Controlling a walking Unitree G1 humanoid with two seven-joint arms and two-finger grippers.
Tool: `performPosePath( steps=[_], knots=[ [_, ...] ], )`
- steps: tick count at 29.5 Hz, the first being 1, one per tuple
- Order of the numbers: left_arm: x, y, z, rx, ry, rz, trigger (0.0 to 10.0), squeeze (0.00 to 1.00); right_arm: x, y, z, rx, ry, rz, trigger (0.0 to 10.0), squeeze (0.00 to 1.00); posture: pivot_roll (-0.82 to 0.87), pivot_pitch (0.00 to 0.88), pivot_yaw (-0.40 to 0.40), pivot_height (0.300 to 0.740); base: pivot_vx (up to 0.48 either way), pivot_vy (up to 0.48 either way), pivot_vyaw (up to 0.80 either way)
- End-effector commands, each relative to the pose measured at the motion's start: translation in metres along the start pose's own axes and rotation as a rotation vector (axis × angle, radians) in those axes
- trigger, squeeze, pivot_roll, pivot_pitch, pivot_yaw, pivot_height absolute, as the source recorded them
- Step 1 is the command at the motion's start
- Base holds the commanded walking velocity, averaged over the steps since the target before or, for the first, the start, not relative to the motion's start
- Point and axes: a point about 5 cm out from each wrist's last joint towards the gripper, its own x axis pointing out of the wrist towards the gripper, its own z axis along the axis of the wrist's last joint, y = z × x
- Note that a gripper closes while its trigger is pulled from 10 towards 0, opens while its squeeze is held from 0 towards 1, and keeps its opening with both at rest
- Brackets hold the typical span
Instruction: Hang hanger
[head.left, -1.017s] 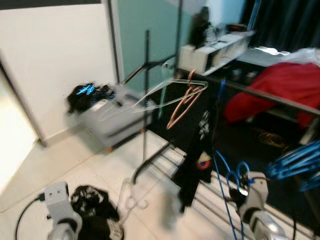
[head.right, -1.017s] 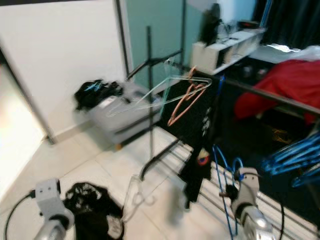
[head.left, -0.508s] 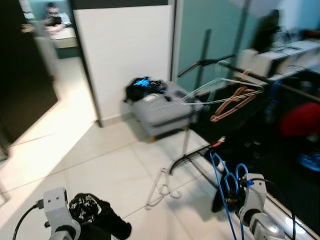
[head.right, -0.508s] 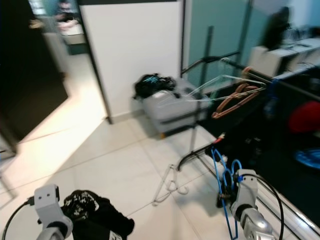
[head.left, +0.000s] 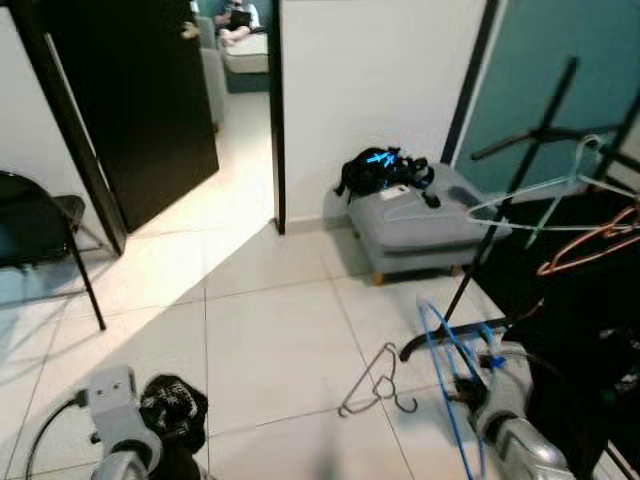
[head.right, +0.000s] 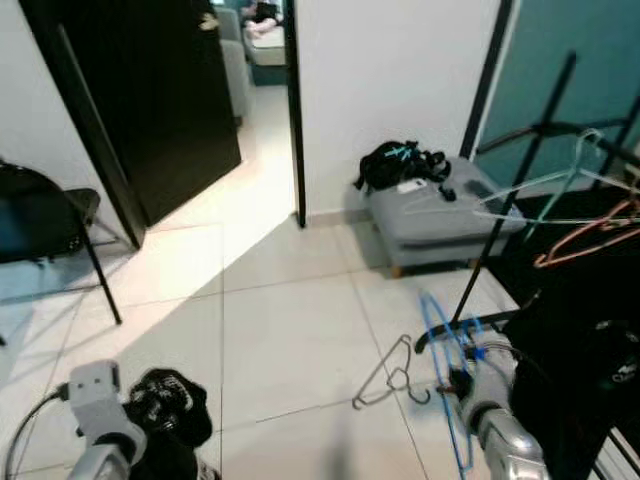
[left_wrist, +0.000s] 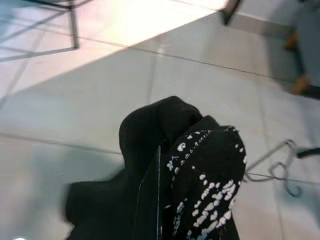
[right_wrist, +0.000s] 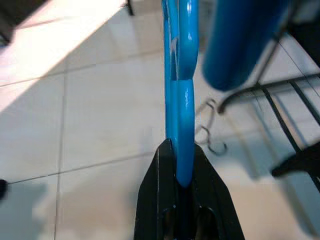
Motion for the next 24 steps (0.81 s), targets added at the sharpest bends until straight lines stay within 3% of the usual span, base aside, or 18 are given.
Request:
performPosePath(
  steps=[1,8,24],
  knots=[
    [0.0006,0.0,0.0034,0.017,-0.025,0.007,10.0,0.0,-0.0048,-0.005,-0.008,0.01,0.02,-0.019,10.0,0.0,0.02,0.0,-0.03,0.74,0.48,0.0,0.0],
    [0.0018,-0.0003,0.0039,0.019,-0.025,0.013,10.0,0.0,-0.0038,-0.0055,-0.0074,0.011,0.019,-0.017,10.0,0.0,0.03,0.0,-0.03,0.74,0.48,0.0,0.0],
    [0.0033,-0.0001,0.0029,0.024,-0.023,0.014,10.0,0.0,-0.0027,-0.0045,-0.0078,-0.024,0.036,0.001,10.0,0.0,0.03,0.0,-0.032,0.74,0.48,0.0,0.79]
  ],
)
